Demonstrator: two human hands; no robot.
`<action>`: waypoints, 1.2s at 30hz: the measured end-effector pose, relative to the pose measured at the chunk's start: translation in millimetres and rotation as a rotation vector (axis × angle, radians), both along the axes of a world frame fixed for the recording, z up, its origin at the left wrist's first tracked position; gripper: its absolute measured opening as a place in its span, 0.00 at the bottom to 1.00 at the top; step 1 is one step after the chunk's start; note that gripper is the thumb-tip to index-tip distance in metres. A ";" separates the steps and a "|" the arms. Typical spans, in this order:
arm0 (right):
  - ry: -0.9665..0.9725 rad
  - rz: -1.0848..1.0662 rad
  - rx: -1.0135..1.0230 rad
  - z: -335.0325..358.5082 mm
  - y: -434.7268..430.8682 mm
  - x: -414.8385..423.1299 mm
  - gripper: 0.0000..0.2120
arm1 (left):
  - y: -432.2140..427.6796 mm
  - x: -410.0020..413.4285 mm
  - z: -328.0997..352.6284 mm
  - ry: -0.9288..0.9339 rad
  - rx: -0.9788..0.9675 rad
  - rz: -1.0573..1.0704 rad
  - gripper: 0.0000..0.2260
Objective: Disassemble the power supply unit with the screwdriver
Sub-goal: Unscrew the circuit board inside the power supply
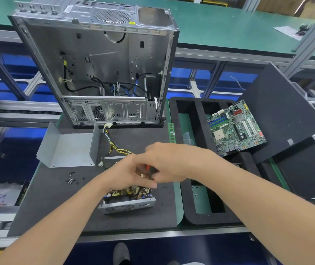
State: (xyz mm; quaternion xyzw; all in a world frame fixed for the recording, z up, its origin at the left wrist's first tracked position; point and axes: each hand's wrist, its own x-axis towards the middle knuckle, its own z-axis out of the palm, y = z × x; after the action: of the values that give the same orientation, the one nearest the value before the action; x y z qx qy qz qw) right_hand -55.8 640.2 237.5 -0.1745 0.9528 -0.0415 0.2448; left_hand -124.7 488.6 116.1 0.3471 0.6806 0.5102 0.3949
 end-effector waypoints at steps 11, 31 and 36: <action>0.286 -0.158 0.055 -9.1 -1.6 6.5 0.23 | 2.9 5.5 -5.1 0.024 0.012 0.105 0.15; 0.178 -0.164 -0.033 -11.1 7.1 6.8 0.20 | 3.1 3.5 -2.8 0.005 -0.001 0.075 0.10; 0.091 -0.407 0.079 -16.6 -6.9 5.2 0.22 | 5.1 5.5 -4.5 0.037 0.042 0.039 0.18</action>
State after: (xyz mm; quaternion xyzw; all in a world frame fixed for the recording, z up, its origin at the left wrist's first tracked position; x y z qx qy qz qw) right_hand -50.7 633.3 220.9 0.0296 0.9794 -0.0449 0.1947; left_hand -119.3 493.7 111.6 0.3513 0.6835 0.5256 0.3648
